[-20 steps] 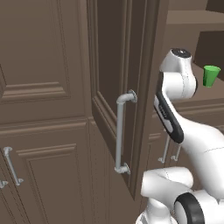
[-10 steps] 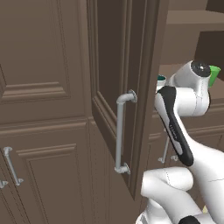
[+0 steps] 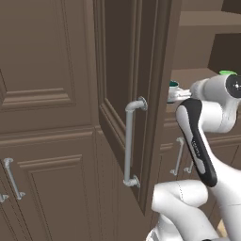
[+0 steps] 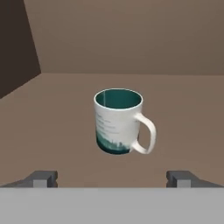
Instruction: There is a tray on the dining counter. Grab the cup, mug, and pitcher and place them on the tray. The pitcher may be placed next to the tray if it cannot fit the tray.
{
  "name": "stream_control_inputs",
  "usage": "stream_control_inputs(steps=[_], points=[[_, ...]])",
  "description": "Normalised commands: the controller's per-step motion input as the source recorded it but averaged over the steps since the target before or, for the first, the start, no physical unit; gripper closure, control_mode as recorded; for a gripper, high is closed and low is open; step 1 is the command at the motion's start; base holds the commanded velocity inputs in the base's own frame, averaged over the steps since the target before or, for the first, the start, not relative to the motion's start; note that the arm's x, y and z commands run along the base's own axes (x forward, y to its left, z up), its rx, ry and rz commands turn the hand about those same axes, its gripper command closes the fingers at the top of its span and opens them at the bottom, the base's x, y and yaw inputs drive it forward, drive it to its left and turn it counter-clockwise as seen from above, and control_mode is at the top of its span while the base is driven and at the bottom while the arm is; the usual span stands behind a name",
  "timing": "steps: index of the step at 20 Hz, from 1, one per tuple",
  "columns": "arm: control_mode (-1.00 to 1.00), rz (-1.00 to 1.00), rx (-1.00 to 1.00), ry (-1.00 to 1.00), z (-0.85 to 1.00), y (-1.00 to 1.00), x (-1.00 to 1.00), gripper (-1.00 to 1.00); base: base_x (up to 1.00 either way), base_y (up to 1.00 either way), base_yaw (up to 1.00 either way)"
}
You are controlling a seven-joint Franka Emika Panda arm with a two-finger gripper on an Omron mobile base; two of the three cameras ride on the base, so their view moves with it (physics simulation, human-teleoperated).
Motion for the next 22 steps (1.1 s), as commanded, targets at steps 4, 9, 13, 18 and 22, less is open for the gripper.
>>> stream_control_inputs(steps=[4, 9, 13, 18, 22], points=[[-1.00, 0.00, 0.00, -0.12, 0.23, -0.34, 0.00, -1.00, 0.00, 0.00, 0.00], [-1.00, 0.00, 0.02, -0.02, 0.10, -0.40, 0.00, -1.00, 0.00, 0.00, 0.00], [-1.00, 0.00, 0.02, 0.00, 0.08, -0.40, 0.00, -1.00, 0.00, 0.00, 0.00], [-1.00, 0.00, 0.01, 0.00, 0.07, -0.38, 0.00, -1.00, 0.00, 0.00, 0.00], [-1.00, 0.01, 0.00, 0.00, 0.00, -0.27, 0.00, -1.00, 0.00, 0.00, 0.00]])
